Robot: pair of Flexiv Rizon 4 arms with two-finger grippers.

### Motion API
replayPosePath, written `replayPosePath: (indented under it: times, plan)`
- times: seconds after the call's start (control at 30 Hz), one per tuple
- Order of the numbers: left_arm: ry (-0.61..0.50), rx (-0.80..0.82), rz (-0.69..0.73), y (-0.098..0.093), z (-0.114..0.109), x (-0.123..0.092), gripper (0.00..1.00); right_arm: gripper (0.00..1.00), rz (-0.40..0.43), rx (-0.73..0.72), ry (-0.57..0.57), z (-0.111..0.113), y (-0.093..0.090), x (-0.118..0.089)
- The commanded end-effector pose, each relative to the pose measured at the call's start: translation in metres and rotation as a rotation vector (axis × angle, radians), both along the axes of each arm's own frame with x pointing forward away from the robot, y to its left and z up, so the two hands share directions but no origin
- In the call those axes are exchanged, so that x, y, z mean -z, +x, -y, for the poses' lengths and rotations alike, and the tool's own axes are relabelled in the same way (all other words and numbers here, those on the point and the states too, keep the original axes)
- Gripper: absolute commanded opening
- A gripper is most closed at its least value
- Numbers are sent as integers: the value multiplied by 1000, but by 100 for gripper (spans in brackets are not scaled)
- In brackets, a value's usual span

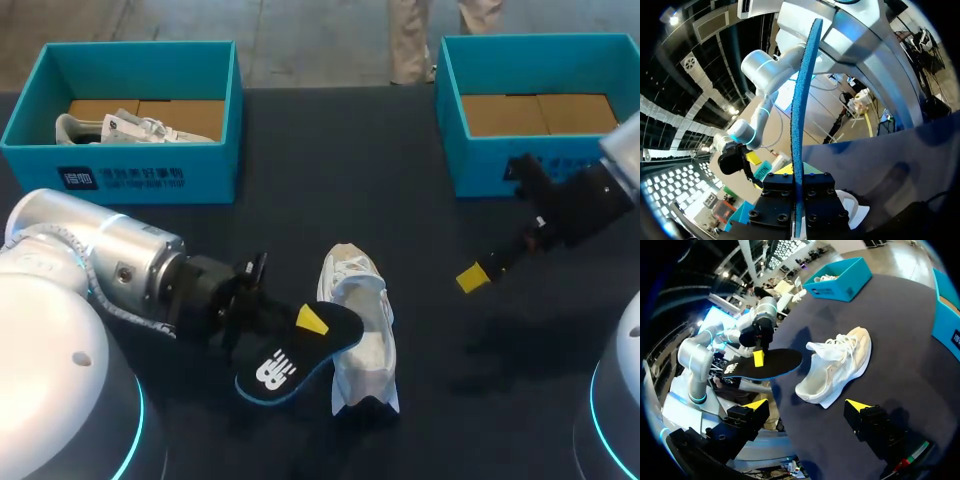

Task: Take the shoe out of the shoebox, open the shoe tongue, remove and reinsert the insole, then place the shoe into the shoebox

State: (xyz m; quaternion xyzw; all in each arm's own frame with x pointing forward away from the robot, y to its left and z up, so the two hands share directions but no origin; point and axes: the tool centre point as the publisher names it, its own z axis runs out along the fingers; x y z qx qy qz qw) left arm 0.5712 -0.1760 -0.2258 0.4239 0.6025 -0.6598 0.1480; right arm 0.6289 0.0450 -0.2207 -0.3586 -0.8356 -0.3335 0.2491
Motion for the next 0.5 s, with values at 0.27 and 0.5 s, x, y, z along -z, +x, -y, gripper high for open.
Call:
replayPosePath:
  times: [0.27, 0.5]
  plan:
    - [-4, 5, -110, -10, -3, 9, 0, 100, 396, -298, -141, -21, -16, 4]
    - [-4, 1, -171, -22, -3, 21, 0, 100, 469, -350, -128, -15, -27, 25]
